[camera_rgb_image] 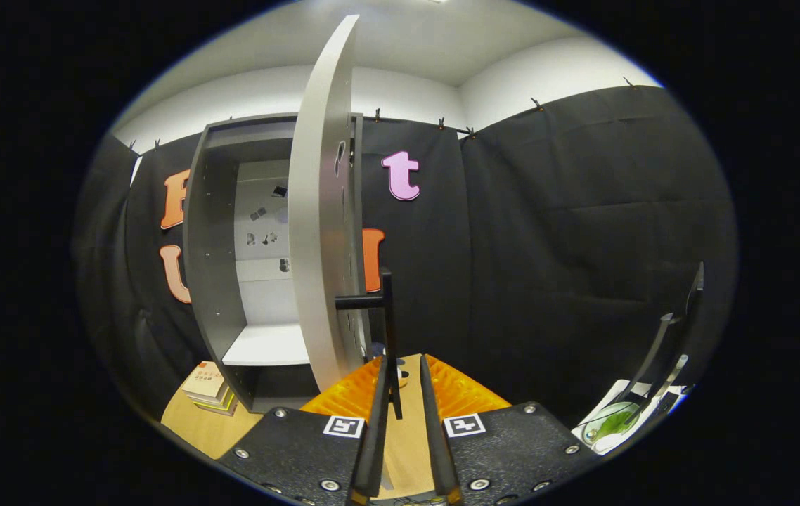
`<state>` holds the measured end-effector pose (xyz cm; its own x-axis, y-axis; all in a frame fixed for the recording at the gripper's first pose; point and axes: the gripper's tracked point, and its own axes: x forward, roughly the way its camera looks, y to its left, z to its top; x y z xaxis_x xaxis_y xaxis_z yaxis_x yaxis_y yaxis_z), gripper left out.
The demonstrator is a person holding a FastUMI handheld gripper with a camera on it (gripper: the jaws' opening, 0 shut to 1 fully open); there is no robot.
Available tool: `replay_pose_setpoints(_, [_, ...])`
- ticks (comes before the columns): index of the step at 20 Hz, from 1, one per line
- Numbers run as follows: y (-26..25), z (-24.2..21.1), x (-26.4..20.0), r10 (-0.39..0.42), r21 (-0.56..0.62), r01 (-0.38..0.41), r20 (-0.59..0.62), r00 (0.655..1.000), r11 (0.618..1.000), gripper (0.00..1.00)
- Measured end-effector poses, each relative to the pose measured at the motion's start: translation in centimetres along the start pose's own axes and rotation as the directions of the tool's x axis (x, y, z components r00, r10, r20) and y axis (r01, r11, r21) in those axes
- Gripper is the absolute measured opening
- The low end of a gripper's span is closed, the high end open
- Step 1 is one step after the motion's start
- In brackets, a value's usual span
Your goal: Open the shoe cabinet door, grab the shoes and put them into the shoe cabinet, then close the shoe cabinet door.
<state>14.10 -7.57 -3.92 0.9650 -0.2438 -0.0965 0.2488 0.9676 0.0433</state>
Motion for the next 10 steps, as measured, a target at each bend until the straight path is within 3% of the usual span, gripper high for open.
replay_pose_setpoints(10, [-3.8,0.9,-1.3,-0.070,-0.019,0.071,0.014,0.997,0.997,0.29])
